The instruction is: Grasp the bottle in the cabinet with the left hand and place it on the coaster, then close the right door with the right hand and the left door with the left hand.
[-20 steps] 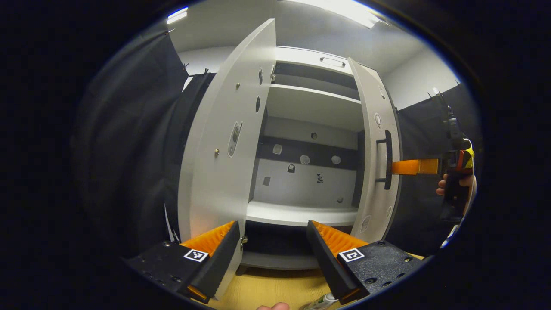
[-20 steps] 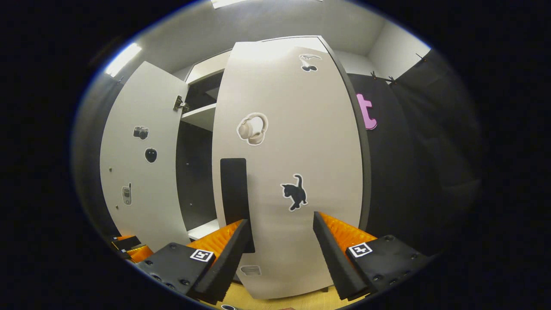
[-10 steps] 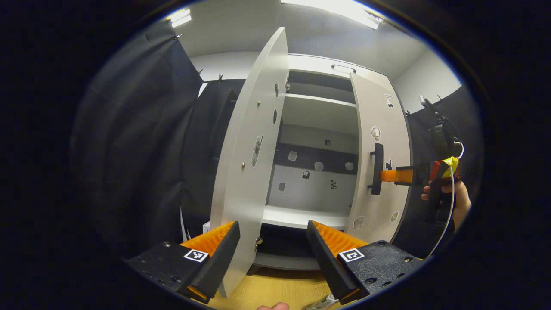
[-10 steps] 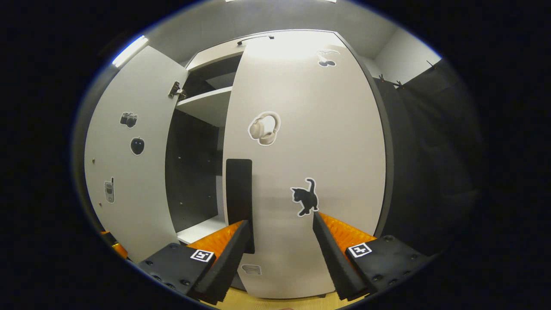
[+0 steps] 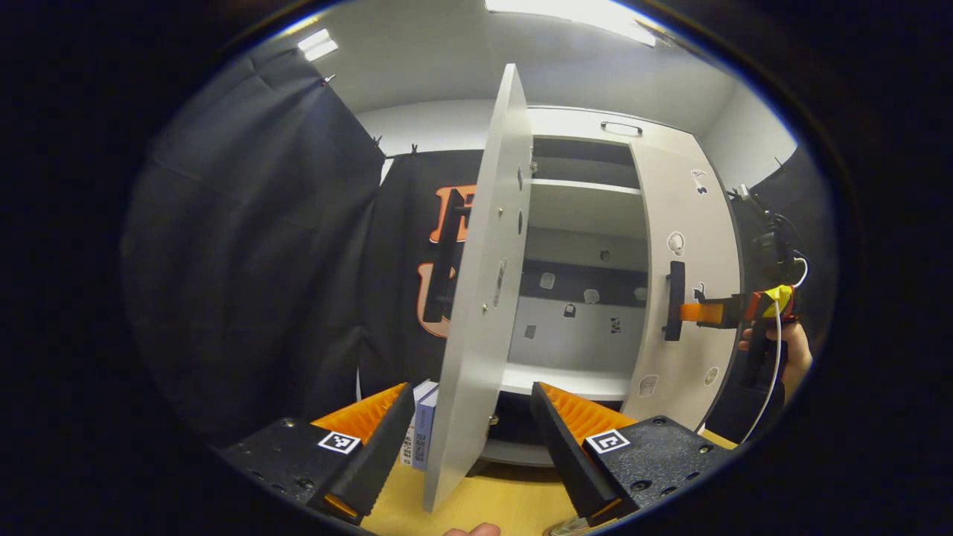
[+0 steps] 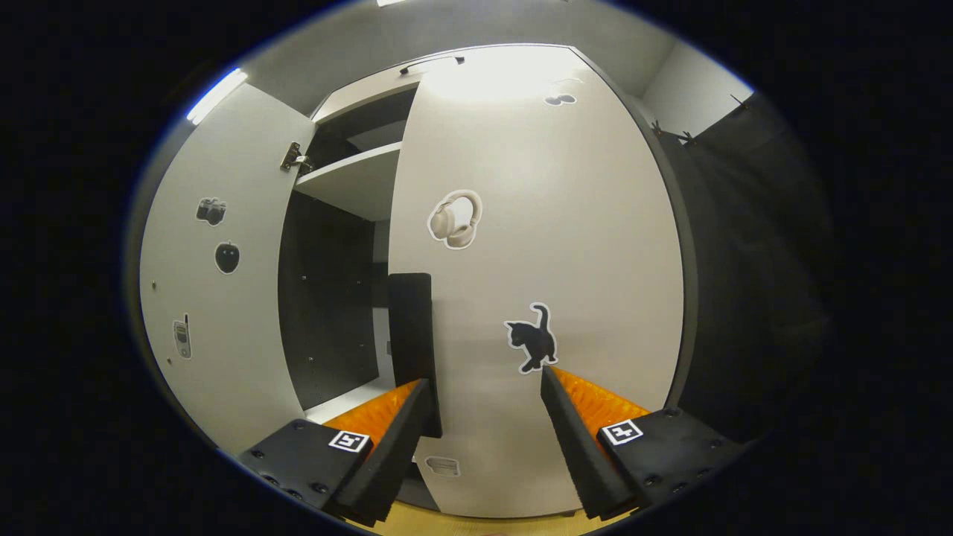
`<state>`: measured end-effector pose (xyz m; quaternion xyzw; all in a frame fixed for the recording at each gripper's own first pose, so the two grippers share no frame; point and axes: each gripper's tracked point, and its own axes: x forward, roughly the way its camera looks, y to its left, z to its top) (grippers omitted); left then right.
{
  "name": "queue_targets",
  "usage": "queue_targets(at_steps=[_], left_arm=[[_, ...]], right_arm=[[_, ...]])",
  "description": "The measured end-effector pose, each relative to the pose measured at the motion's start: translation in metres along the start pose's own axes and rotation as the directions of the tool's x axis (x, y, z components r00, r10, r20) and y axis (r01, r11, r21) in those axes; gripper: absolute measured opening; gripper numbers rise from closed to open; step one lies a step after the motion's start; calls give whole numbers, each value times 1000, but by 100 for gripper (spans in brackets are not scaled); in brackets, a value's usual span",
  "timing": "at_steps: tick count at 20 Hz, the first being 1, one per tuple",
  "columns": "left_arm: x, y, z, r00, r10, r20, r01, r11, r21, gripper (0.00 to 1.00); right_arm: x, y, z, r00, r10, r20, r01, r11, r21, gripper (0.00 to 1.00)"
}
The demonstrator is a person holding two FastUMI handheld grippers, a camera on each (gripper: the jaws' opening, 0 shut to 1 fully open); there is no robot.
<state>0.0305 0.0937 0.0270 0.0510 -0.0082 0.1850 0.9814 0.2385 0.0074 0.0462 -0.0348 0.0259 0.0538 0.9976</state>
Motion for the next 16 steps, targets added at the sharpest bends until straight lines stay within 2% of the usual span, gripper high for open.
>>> queue_targets(at_steps=[2,4,7,10,13,14,16], left_arm=[[0,30,22,993,97,63,-96,995,-17,95],[1,66,48,970,203,132,-202,979,-19,94],[18,101,80,939,290,182,-289,957,-34,94],[48,111,96,942,275,194,-282,959,6,94],[76,94,99,958,215,192,-230,971,61,94],[83,87,96,962,199,186,-214,975,62,92],[91,79,91,968,183,174,-194,980,46,94]], right_arm=[[-2,-2,0,1000,1,2,-1,1000,-12,97],[-11,-6,-3,1000,7,-5,-7,1000,-16,97],[-35,-9,-10,999,48,-19,-48,999,-2,97],[-55,-21,-17,998,52,-32,-52,999,5,97],[-72,-37,-20,999,28,-25,-27,999,20,97],[-78,-42,-20,1000,16,-19,-16,1000,22,97],[-88,-53,-20,1000,-11,-7,11,1000,8,97]])
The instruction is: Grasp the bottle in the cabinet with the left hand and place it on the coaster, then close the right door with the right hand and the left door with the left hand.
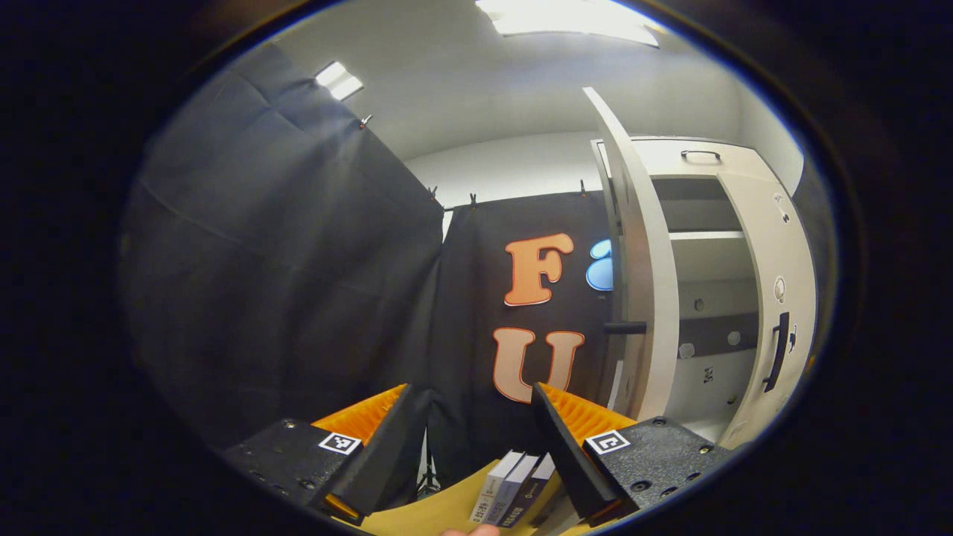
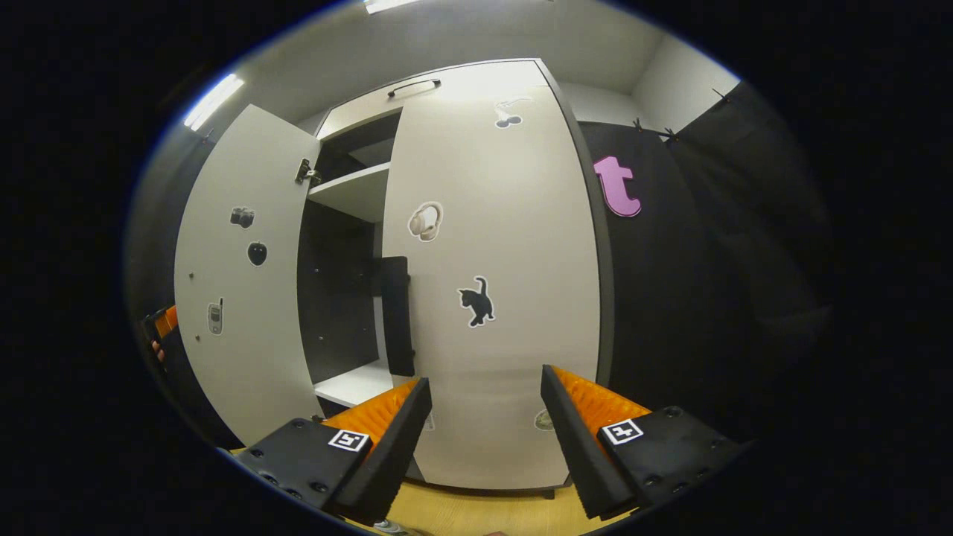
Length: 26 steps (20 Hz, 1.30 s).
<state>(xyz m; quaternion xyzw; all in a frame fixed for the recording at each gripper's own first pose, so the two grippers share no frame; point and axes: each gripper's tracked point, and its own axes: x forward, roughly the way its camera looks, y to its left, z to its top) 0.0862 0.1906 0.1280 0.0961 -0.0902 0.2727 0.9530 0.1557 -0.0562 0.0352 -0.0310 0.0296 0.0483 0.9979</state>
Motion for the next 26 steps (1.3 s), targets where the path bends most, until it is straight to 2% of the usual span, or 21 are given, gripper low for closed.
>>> queue_targets(at_steps=[1,3,8,9,10,11,12,15,16,17,18,20,22,23,26], left_arm=[[1,2,2,1000,10,16,-10,1000,-9,92],[1,-1,4,1000,3,23,-2,1000,-16,93],[-4,-15,9,996,-78,44,76,996,37,92],[-8,-20,8,995,-88,48,86,996,32,87],[-11,-25,8,994,-94,50,93,996,17,92],[-15,-29,8,994,-101,49,101,995,-3,87],[-19,-35,7,992,-116,46,117,993,-21,92],[-27,-54,8,988,-150,35,151,988,-33,92],[-29,-58,8,988,-153,36,154,988,-29,87],[-31,-61,9,988,-151,35,152,988,-24,92],[-31,-62,9,989,-146,36,147,989,-22,87],[-33,-65,9,989,-147,35,147,989,-26,87],[-34,-76,7,984,-174,26,175,983,-52,87],[-35,-84,6,981,-195,20,196,978,-68,92],[-39,-110,3,969,-249,12,248,963,-108,92]], right_arm=[[-4,-5,0,1000,-15,3,15,1000,-12,97],[-12,-10,-1,1000,-28,6,28,999,-26,97],[-27,-16,-1,999,-47,15,48,998,-51,97],[-29,-18,-1,999,-52,12,53,997,-55,97],[-32,-19,-2,998,-56,10,56,997,-56,97],[-34,-20,-2,998,-55,7,55,997,-52,97],[-38,-21,-2,999,-53,4,53,998,-42,98],[-46,-26,-2,999,-49,1,49,999,-6,98],[-50,-29,-3,999,-52,-1,52,999,1,98],[-52,-33,-2,998,-58,0,58,998,3,97],[-56,-37,-1,998,-67,2,67,998,3,97],[-63,-44,-1,997,-83,1,83,997,0,97],[-68,-50,1,995,-96,1,96,995,3,97],[-70,-52,1,995,-101,0,101,995,6,97],[-77,-56,0,993,-114,-6,114,993,14,97]])
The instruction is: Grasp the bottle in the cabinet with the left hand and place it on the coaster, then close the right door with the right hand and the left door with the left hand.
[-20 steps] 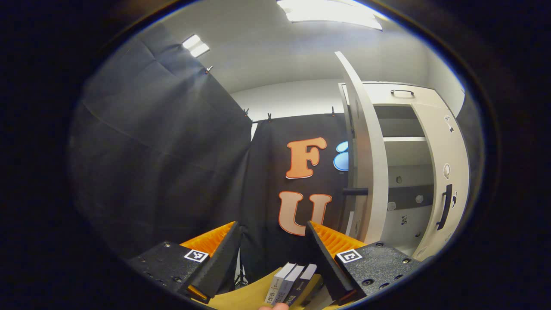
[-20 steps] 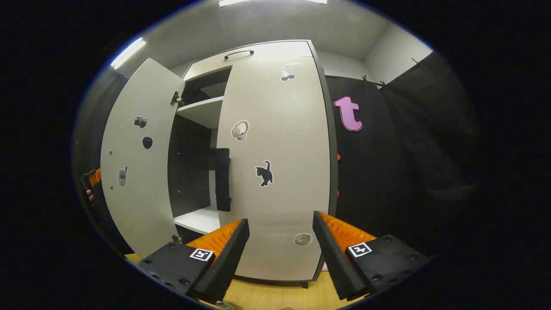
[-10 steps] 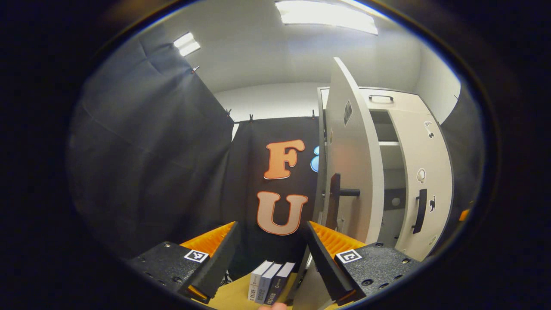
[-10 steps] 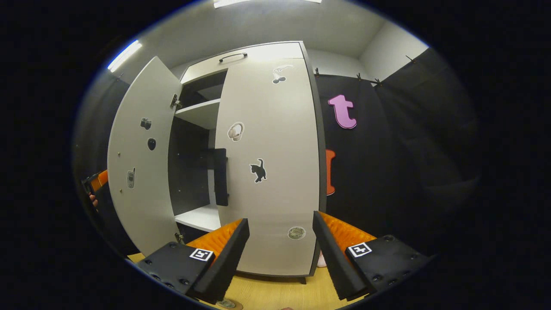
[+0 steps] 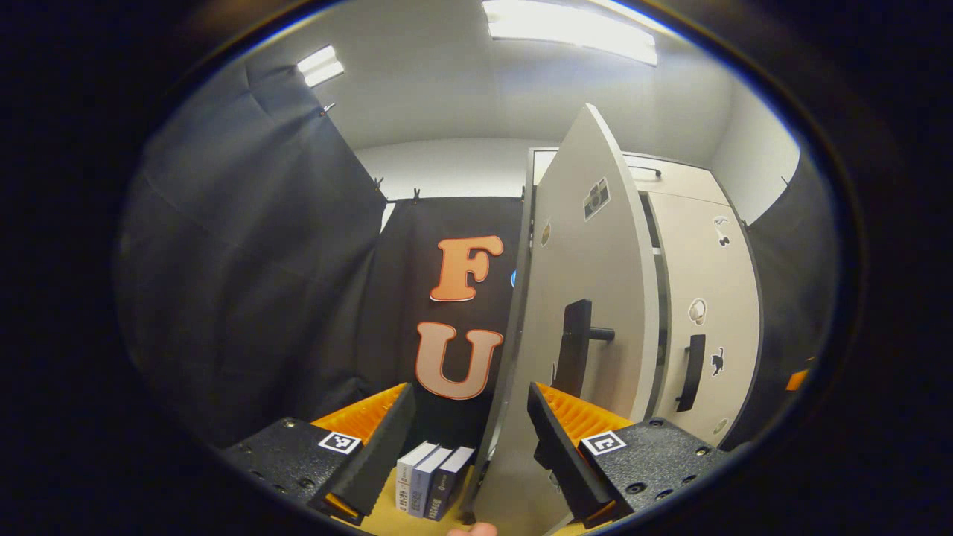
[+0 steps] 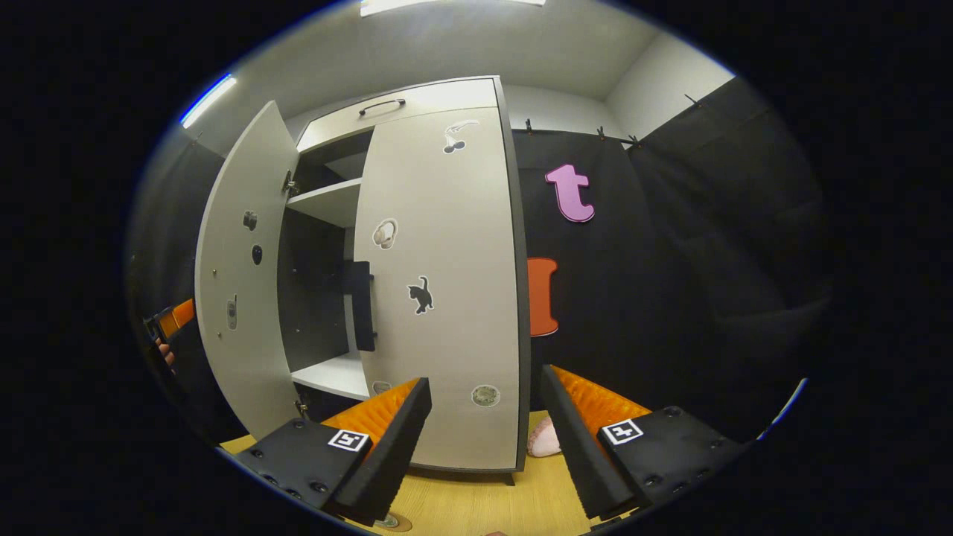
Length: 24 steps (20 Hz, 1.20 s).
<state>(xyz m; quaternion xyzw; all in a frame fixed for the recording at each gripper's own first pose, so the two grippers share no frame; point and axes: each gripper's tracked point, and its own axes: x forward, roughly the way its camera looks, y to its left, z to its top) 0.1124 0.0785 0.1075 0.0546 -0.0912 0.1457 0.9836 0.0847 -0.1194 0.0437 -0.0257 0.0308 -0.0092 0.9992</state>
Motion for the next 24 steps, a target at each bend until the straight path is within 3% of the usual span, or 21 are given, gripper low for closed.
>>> queue_targets(at_steps=[5,9,22,24], left_arm=[[3,-65,-6,989,-147,4,148,989,-19,93],[5,-92,-15,977,-215,-16,215,977,-11,94],[31,-151,-51,936,-339,-92,335,941,-56,94],[41,-153,-58,941,-327,-93,325,945,-38,95]], right_arm=[[-13,-15,1,999,-44,-3,44,999,-13,97],[-22,-27,5,997,-77,7,77,997,-7,97],[-37,-43,1,990,-143,-3,143,990,16,98],[-40,-47,-1,987,-160,-6,160,987,17,98]])
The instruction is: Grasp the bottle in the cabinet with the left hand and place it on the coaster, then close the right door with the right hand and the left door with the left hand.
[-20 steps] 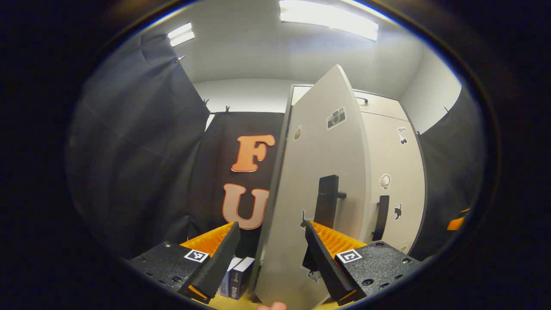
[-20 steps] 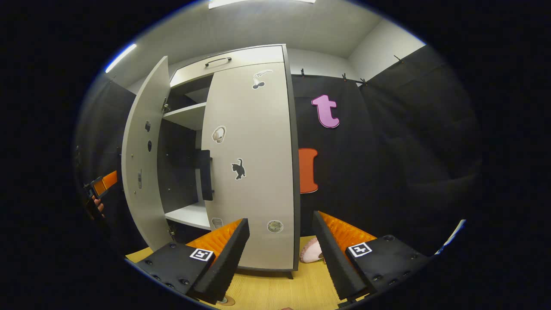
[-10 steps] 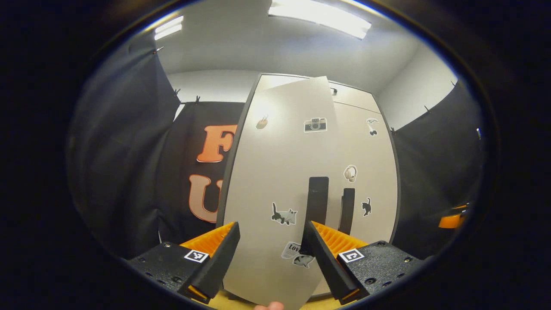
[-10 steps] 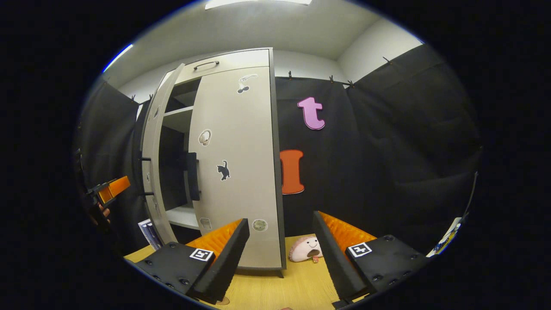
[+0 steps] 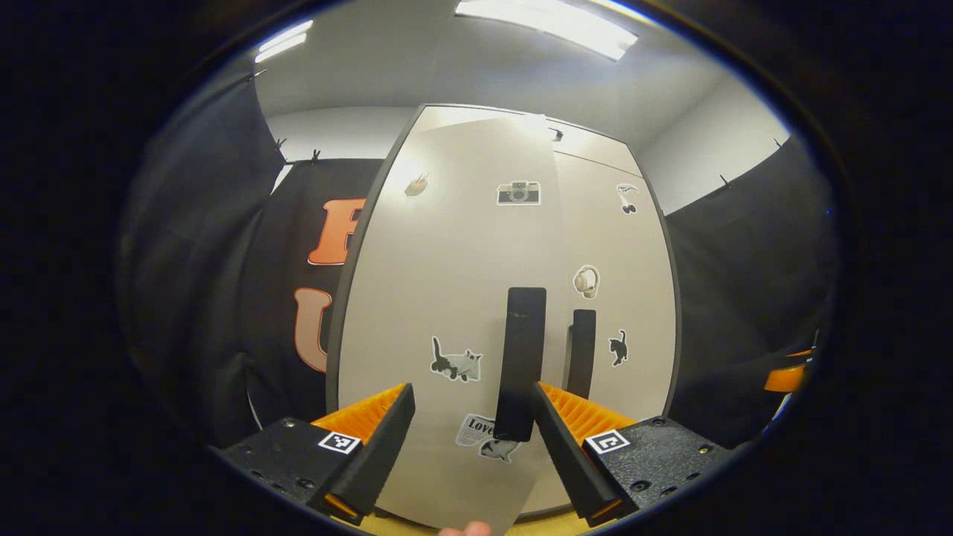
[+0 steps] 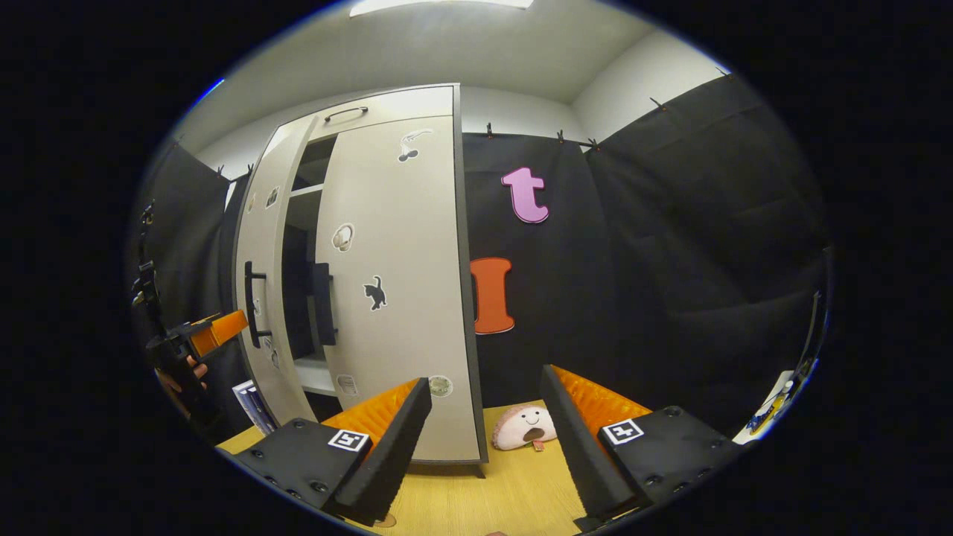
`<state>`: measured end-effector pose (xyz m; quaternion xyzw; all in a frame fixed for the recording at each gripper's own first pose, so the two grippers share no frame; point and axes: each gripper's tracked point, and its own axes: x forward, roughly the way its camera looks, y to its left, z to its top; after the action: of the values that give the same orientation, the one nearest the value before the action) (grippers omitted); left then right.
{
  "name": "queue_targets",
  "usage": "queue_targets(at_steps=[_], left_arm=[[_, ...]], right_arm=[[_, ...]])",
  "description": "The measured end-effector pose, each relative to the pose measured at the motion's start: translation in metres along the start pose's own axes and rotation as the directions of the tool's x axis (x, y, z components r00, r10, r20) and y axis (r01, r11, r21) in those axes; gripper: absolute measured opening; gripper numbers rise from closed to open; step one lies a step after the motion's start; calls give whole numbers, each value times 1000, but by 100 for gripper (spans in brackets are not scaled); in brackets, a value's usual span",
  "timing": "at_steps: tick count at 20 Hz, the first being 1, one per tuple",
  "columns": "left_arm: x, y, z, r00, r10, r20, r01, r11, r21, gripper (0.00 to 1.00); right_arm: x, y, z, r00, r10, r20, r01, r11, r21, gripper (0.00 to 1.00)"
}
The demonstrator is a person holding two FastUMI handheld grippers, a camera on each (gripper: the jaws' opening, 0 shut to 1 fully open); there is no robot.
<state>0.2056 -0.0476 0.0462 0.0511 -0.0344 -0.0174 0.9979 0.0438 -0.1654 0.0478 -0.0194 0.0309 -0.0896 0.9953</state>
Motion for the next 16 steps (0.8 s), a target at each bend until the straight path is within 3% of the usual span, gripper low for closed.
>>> queue_targets(at_steps=[4,9,16], left_arm=[[19,10,-12,999,49,-23,-49,999,-1,95],[42,3,-23,998,38,-53,-40,999,-36,98],[64,-2,-34,998,48,-49,-49,999,-21,95]], right_arm=[[-5,-7,-4,1000,-28,-9,29,1000,13,98],[-8,-16,-7,998,-59,-14,59,998,10,98],[-10,-15,-8,998,-57,-16,57,998,0,98]])
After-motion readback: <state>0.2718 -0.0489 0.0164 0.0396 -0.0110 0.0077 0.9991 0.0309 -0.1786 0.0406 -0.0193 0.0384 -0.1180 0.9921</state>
